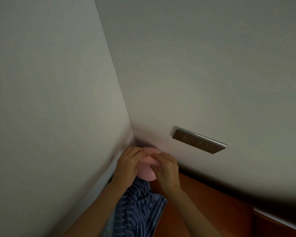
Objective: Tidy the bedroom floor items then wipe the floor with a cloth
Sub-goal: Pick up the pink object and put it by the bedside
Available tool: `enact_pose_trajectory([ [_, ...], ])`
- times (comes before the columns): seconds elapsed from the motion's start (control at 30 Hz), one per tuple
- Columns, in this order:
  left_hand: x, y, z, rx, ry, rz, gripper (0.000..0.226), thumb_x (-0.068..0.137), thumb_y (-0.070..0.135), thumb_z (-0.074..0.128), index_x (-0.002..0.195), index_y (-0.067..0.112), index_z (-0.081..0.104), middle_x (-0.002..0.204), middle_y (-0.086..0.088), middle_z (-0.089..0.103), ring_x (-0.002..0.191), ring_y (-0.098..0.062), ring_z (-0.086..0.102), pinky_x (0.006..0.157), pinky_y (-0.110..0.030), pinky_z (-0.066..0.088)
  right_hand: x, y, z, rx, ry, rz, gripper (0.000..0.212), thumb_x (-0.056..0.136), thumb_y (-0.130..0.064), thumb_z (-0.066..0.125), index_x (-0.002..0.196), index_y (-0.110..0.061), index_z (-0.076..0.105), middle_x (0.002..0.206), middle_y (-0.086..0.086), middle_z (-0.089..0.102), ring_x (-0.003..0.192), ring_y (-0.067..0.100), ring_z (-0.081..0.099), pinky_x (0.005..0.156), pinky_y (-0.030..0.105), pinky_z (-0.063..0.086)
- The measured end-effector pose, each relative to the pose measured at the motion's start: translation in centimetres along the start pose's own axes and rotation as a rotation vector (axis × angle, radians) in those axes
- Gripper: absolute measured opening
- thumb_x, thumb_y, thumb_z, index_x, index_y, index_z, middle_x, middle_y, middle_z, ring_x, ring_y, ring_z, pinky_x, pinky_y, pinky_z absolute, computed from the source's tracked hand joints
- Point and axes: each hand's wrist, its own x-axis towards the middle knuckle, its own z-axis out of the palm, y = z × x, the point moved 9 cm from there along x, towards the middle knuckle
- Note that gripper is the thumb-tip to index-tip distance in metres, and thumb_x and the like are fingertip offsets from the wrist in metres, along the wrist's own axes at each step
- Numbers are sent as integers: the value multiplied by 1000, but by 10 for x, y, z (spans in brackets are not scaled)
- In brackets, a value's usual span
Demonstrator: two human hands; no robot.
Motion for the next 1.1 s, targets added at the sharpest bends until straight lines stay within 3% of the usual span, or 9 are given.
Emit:
enact_pose_trajectory([
  [0.53,4,-7,13,40,-64,-66,32,79,16,45,103,13,67,97,-2,65,90,-14,53,75,-24,46,6,6,11,-58,-32,-5,37,60,1,78,96,-9,71,86,8,70,74,25,64,67,34,50],
  [0.7,0,-5,14,68,-74,-93,33,79,18,45,103,11,67,97,-5,66,88,-20,59,74,-30,52,5,-2,10,-145,-68,-33,40,60,3,77,97,-10,70,87,7,70,73,24,65,68,30,50],
  [0.9,-12,5,10,125,-117,-139,42,81,22,41,108,3,67,109,-15,67,101,-33,64,89,-48,48,-12,-7,7,-288,-158,-73,61,53,-2,84,111,-7,66,110,14,68,98,28,66,87,40,50],
  [1.03,-25,23,-10,88,-79,-181,41,85,21,39,113,6,65,116,-11,65,103,-28,63,90,-40,51,-24,-23,-11,-271,-222,-70,50,77,-10,71,125,-9,58,130,13,57,120,27,53,104,38,35],
  [1.1,-36,34,-27,77,-9,-191,31,85,8,53,114,6,64,115,-11,65,100,-28,63,87,-40,52,-29,-35,-32,-242,-202,-82,42,82,-13,67,124,-12,59,128,8,59,119,24,53,104,37,34],
])
